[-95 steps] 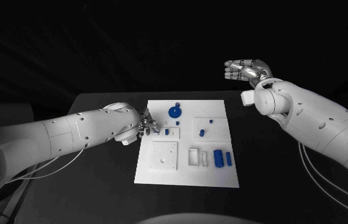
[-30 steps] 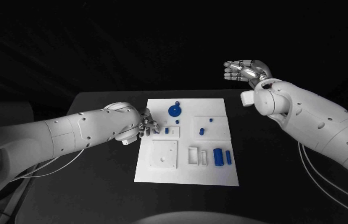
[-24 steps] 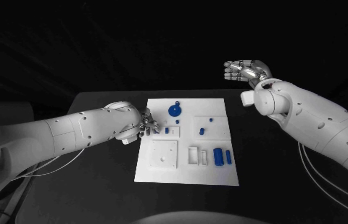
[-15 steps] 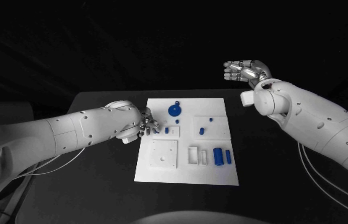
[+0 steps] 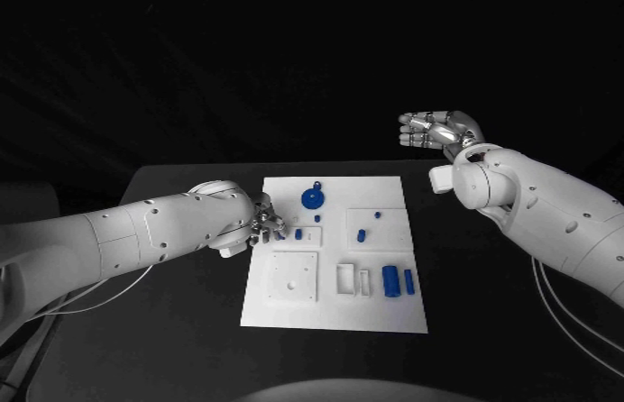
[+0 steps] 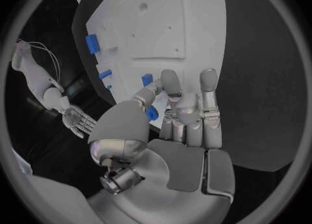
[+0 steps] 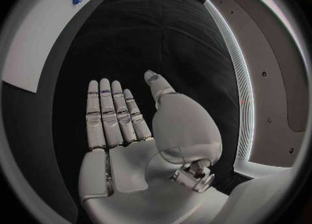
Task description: Assemble the parts on the task board
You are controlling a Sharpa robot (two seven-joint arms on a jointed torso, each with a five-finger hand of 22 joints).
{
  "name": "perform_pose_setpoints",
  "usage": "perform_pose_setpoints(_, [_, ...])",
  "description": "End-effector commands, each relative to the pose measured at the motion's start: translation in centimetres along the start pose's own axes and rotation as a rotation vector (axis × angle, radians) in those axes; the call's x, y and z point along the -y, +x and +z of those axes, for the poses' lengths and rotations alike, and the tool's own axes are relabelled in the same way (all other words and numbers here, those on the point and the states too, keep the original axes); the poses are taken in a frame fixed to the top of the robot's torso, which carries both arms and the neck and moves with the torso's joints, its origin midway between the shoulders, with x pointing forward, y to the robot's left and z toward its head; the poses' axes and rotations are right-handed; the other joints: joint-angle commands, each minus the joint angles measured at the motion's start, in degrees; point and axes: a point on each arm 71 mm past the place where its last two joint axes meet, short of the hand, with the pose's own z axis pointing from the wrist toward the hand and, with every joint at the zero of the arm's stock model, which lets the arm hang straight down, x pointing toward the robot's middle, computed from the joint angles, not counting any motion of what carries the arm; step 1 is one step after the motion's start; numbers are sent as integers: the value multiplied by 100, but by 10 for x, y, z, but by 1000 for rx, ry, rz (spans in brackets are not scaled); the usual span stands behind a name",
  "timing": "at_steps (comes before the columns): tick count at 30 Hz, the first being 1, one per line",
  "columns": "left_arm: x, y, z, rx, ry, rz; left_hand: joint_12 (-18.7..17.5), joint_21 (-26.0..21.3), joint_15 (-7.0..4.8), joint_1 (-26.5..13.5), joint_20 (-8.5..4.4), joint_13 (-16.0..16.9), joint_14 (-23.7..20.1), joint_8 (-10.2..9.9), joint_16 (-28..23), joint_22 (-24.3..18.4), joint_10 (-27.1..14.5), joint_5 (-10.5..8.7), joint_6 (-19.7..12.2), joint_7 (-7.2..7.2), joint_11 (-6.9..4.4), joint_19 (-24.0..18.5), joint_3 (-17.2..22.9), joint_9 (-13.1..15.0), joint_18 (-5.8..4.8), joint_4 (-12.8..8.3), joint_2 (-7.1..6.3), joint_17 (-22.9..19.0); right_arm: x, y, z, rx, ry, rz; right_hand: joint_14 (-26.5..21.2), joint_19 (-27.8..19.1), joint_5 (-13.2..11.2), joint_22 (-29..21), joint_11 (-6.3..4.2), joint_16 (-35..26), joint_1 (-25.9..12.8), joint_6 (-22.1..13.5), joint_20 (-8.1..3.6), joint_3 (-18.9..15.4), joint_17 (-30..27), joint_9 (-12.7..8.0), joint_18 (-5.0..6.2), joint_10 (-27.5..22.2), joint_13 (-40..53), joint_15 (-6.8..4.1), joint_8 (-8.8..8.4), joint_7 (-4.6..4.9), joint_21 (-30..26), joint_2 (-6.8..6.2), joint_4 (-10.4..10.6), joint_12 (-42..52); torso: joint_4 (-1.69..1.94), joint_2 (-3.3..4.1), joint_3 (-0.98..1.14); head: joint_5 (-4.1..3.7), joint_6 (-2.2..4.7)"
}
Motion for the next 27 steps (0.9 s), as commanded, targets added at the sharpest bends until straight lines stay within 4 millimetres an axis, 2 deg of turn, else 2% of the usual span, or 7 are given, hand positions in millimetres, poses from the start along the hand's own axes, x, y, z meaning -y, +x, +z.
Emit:
perform_pose_setpoints(1, [1,11,2,-48,-6,30,20,31,-17,52,26,8,33,14,35,111,240,-27,1157,-566,-84,3,-3,-13,115,35,77,6,0,2,0,-16,-5,-1,-37,-30,18,-9,-1,-12,-27,4,-7,-2,-8,-6,-76,-38,-7,-18,-19,2,-26,15,12,-18,1,1,-4,-2,-3])
perform_pose_setpoints(13, [3,12,2,-60,-4,44,7,9,-18,162,31,58,29,11,30,107,240,-143,1155,-576,-86,3,-225,-5,110,245,-104,8,1,1,0,-15,-3,-1,-37,-31,31,-9,-3,-10,-26,0,-6,0,-7,-6,-76,-36,-7,-18,-19,3,-26,13,10,-16,2,1,-4,-19,-6])
perform_pose_setpoints(21, [2,11,4,-57,-11,46,4,5,-19,170,28,59,30,11,27,108,240,-203,1153,-580,-89,8,-292,-6,107,314,-142,11,2,1,-1,-15,-3,-1,-37,-31,31,-9,-3,-10,-26,0,-6,0,-7,-6,-76,-36,-7,-18,-19,3,-26,13,10,-16,1,4,-5,-34,-7])
perform_pose_setpoints(22, [2,11,4,-56,-12,46,4,2,-19,161,28,59,28,11,25,108,240,-243,1153,-581,-89,8,-315,-5,106,335,-156,8,2,1,-1,-15,-3,-1,-37,-31,31,-9,-3,-10,-26,0,-6,0,-7,-6,-76,-36,-7,-18,-19,3,-26,13,10,-16,1,4,-5,-35,-4])
perform_pose_setpoints(26, [1,10,4,-51,-18,47,1,-9,-25,117,22,53,27,12,15,106,241,-674,1162,-595,-92,13,-516,0,101,503,-243,-3,2,1,-1,-14,-3,-1,-37,-31,31,-9,-3,-10,-26,0,-6,0,-7,-6,-76,-36,-7,-18,-19,3,-26,13,10,-16,4,1,-5,-41,-7])
perform_pose_setpoints(27, [1,10,5,-50,-19,47,0,-19,-26,178,17,45,27,11,10,106,241,-681,1164,-594,-97,18,-628,2,93,599,-262,-7,2,1,-1,-14,-3,-1,-37,-31,31,-9,-3,-10,-26,0,-6,0,-7,-6,-76,-36,-7,-18,-19,3,-26,13,10,-16,4,1,-5,-42,-8])
